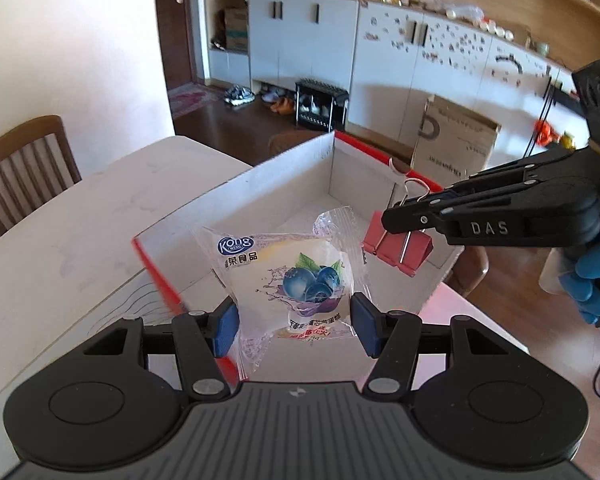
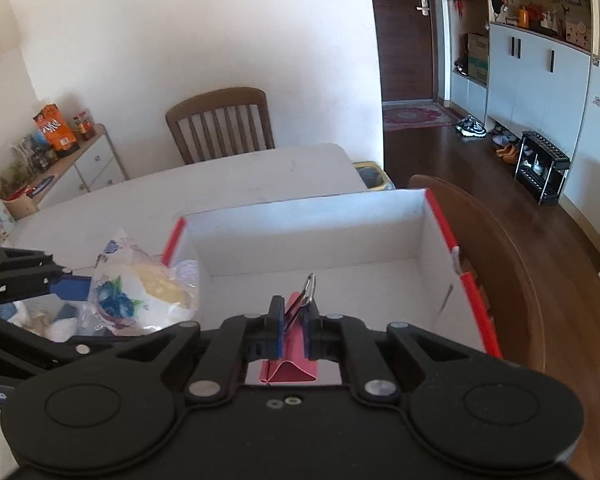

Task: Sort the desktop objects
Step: 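Carry the bread bag and binder clip with both grippers into the red box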

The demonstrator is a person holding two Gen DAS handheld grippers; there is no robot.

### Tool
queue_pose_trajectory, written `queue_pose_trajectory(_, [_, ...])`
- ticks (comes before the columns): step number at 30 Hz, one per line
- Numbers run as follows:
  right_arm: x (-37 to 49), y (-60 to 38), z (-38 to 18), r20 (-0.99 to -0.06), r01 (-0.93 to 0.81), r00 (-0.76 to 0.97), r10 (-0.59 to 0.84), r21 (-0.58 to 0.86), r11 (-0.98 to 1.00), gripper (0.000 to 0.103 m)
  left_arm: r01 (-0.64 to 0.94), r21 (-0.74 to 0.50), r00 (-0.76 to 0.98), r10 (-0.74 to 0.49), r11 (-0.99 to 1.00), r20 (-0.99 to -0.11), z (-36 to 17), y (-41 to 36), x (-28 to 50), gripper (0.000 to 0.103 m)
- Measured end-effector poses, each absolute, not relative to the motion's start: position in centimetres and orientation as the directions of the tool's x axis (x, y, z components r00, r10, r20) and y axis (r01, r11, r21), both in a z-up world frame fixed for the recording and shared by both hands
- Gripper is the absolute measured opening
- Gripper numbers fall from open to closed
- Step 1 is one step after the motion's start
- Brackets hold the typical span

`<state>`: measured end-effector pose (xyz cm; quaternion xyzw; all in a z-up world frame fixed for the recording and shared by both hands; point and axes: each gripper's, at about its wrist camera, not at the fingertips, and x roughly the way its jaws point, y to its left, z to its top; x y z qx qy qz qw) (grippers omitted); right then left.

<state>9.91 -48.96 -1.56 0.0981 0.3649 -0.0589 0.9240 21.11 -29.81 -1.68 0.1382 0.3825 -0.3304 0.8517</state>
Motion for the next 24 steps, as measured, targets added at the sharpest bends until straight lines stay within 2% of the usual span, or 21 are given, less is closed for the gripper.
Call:
queue_pose_trajectory(13, [12.1, -51.4, -5.4, -0.741, 0.202, 0.667, -0.078, 0.079, 0.976, 0.008, 0.683, -0.006, 0.365, -0.348, 0.731, -0.864, -6.7, -34.5, 26.6, 0.058])
queue_pose_trajectory(24, [14.2, -53.1, -8.7, -0.82, 0.235, 0.571, -0.042, 0.115, 0.965, 0.008, 0.691, -0.058, 0.223, -0.289, 0.72, -0.931, -9.8, -35.9, 29.1, 0.058])
